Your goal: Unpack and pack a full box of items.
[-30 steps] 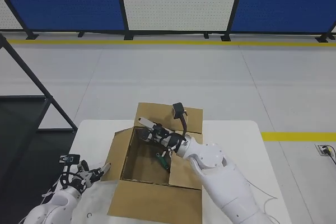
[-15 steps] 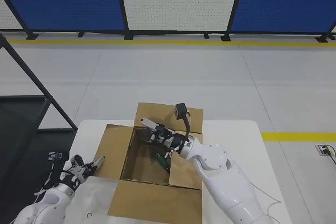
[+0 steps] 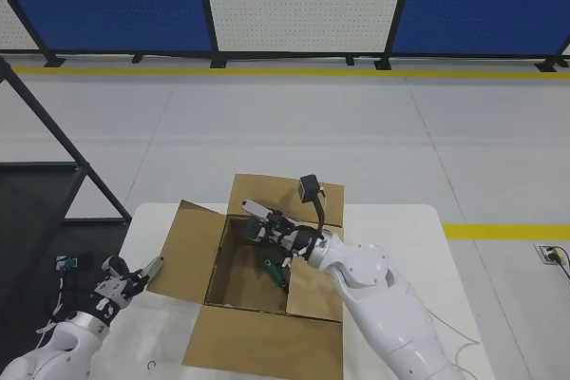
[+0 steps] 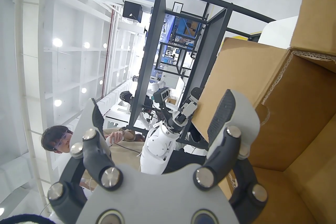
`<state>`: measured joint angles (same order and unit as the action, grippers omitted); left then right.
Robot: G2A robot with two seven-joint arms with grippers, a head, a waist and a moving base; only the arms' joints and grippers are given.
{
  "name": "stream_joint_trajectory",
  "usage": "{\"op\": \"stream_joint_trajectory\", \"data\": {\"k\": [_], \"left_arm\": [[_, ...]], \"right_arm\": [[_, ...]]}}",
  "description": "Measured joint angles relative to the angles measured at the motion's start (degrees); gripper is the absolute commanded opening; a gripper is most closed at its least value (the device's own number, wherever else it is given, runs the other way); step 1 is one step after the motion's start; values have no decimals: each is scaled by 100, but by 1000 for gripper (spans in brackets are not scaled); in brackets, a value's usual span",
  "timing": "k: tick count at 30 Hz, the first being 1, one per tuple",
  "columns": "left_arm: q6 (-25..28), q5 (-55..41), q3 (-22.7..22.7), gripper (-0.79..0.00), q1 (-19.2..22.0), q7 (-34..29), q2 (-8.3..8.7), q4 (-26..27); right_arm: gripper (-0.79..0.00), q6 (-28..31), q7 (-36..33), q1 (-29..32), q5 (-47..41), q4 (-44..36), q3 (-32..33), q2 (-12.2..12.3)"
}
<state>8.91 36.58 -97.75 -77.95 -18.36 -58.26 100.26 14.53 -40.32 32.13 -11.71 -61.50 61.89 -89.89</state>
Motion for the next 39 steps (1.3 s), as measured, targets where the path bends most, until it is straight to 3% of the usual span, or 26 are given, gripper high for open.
{"op": "stream_joint_trajectory", "data": {"k": [8,14,18,23,28,32,39], "left_arm": [[37,-366,-193,0,-106,175,-22,259],[219,-1536,-600,0,-161,151,-43,526],[464,-2621,-881,0,-107,-333,-30,667],[656,-3490,-989,0,163,-1424,40,851],[655,-3906,-574,0,601,-2335,89,848],[633,-4269,109,0,1108,-2910,88,627],[574,-4269,1255,0,1745,-3279,27,429]], "right_arm": [[0,-52,12,2,56,-4,47,26],[0,-182,-99,45,229,-82,133,84],[0,-255,-227,136,330,-212,274,152],[0,-253,-433,394,438,-598,631,291],[0,-99,-785,846,325,-1153,1149,459],[0,27,-985,1334,234,-1659,1654,603],[0,-75,-821,2142,277,-2381,2330,781]]}}
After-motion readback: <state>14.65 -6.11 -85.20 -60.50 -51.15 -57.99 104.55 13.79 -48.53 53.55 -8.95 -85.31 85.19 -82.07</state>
